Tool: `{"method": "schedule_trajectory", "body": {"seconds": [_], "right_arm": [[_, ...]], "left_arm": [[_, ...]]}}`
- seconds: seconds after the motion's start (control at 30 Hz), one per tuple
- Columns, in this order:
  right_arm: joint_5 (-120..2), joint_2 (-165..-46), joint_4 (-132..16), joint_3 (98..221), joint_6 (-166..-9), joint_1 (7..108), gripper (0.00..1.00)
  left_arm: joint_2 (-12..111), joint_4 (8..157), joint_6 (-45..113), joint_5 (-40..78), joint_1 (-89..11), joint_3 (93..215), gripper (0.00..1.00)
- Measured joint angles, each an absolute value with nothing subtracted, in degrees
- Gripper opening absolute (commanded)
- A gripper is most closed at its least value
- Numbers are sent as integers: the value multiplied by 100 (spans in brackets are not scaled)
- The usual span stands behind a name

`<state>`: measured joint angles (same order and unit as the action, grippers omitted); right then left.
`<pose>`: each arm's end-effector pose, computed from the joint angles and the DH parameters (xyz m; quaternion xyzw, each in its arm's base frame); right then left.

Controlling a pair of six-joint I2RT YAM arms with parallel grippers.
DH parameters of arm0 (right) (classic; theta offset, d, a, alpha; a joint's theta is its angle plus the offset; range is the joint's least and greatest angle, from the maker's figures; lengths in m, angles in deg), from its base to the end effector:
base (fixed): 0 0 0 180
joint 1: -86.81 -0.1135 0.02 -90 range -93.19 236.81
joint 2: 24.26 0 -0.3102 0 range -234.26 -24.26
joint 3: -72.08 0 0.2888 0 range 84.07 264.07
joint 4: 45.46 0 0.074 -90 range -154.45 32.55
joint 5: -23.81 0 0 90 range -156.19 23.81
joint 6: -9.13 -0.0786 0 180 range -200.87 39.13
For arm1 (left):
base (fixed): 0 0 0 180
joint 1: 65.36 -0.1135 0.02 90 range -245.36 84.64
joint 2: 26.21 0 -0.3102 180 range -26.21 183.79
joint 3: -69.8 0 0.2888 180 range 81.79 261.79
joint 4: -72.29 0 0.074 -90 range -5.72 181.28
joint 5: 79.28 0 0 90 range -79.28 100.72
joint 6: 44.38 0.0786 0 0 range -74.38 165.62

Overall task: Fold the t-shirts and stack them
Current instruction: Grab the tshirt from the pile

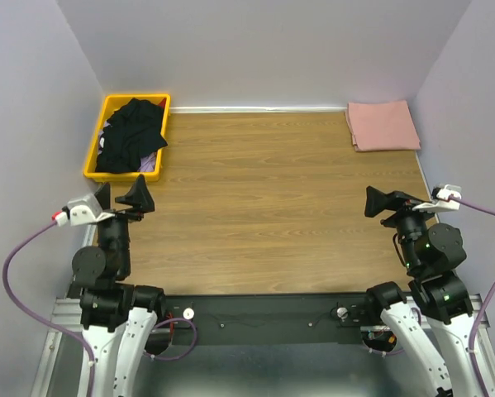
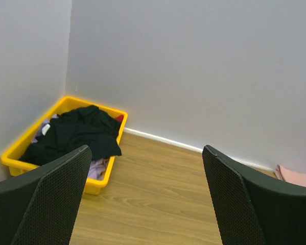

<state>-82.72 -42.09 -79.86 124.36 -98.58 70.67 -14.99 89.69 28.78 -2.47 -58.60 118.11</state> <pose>0.1140 0.0097 0.3720 0.1113 0.6980 0.1066 0.6993 0.0893 0.0075 0.3987 -0.1438 0.5615 -0.1014 0.8085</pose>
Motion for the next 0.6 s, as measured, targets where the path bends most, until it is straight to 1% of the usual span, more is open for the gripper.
{"method": "schedule_trajectory", "body": {"seconds": [0.23, 0.47, 0.6], "right_arm": [[-8241, -4010, -7943, 12338, -9865, 7067, 100], [-8250, -3918, -7936, 12229, -9882, 7067, 100], [-8307, -3855, -7927, 12194, -9884, 7052, 100]], "left_arm": [[-246, 8689, 2408, -236, -5860, 11798, 96], [2182, 8599, 1764, -618, -5888, 12268, 96], [3424, 8549, 1414, -743, -6229, 12655, 96]]}}
